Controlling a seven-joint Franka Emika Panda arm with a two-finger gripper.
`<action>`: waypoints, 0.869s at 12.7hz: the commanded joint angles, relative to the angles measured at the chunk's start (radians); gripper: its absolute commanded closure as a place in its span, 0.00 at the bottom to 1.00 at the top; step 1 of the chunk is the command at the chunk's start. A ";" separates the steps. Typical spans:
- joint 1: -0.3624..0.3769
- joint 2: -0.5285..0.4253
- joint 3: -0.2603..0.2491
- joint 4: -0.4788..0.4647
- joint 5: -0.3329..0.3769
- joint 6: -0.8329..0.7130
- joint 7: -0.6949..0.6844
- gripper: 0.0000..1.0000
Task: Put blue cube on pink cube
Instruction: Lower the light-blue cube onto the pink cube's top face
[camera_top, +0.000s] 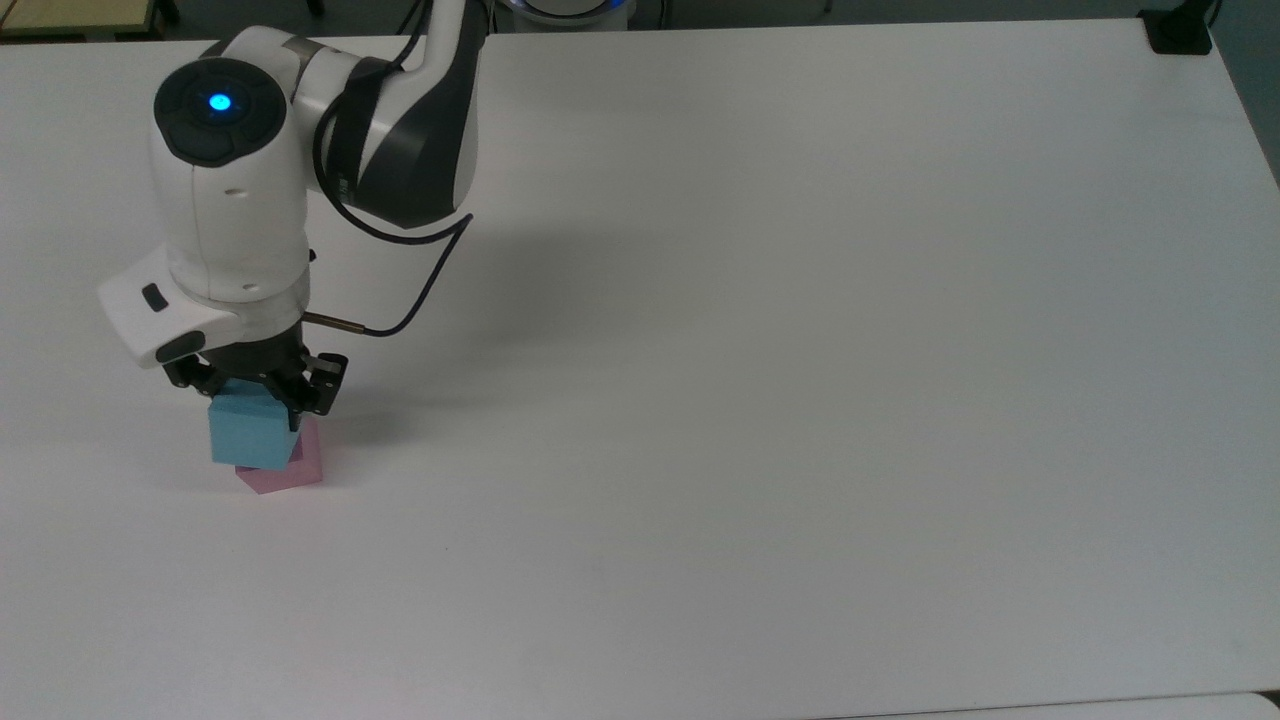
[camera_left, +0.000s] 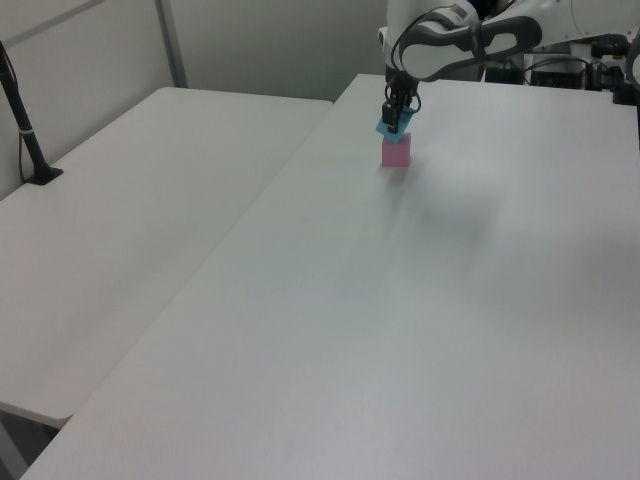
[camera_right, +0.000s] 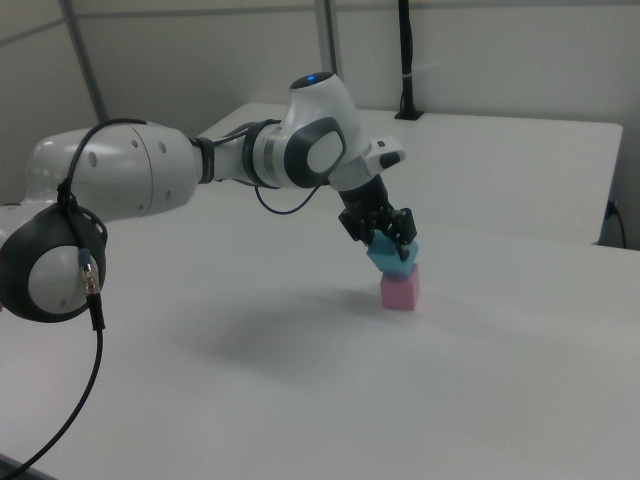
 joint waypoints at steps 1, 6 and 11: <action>0.014 0.021 -0.006 0.004 0.023 -0.007 0.010 0.78; 0.016 0.027 -0.008 -0.007 0.034 -0.011 0.010 0.00; 0.010 0.013 -0.014 -0.013 0.034 -0.030 0.008 0.00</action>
